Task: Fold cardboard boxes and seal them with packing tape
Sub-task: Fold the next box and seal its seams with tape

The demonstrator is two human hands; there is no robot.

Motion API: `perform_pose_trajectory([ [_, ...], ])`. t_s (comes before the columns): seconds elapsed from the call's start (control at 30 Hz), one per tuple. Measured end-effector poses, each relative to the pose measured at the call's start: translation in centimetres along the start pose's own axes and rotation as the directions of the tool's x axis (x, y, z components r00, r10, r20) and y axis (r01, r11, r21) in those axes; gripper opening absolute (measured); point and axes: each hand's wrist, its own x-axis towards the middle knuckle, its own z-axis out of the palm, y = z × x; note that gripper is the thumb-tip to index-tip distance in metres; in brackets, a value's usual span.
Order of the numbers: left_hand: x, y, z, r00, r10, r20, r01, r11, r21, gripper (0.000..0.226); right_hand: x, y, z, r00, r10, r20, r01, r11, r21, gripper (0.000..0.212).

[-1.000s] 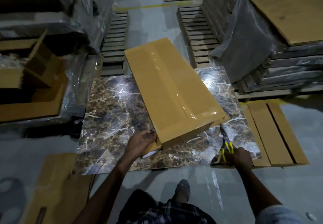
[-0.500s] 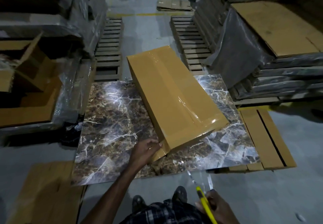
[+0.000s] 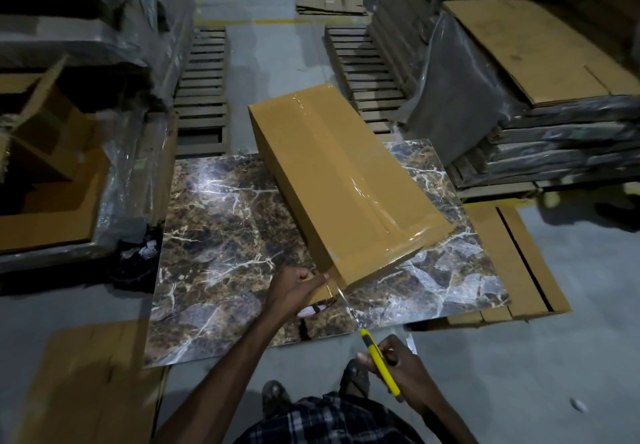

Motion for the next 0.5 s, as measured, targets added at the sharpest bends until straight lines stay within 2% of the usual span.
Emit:
perform_pose_trajectory([
  [0.1, 0.1, -0.3, 0.0, 1.000, -0.023, -0.015, 0.023, 1.000, 0.010, 0.057, 0.3, 0.1, 0.3, 1.000, 0.000, 0.020, 0.000, 1.000, 0.022, 0.095],
  [0.3, -0.2, 0.2, 0.0, 0.999, 0.019, -0.051, -0.015, 0.996, 0.085, 0.049, 1.8, -0.4, 0.7, 1.000, -0.017, 0.002, 0.017, 0.998, 0.065, 0.086],
  [0.5, -0.4, 0.5, 0.0, 0.997, 0.030, -0.068, -0.024, 0.995, 0.092, 0.052, 2.9, -1.3, 0.5, 0.997, -0.079, -0.017, 0.080, 0.996, 0.045, 0.088],
])
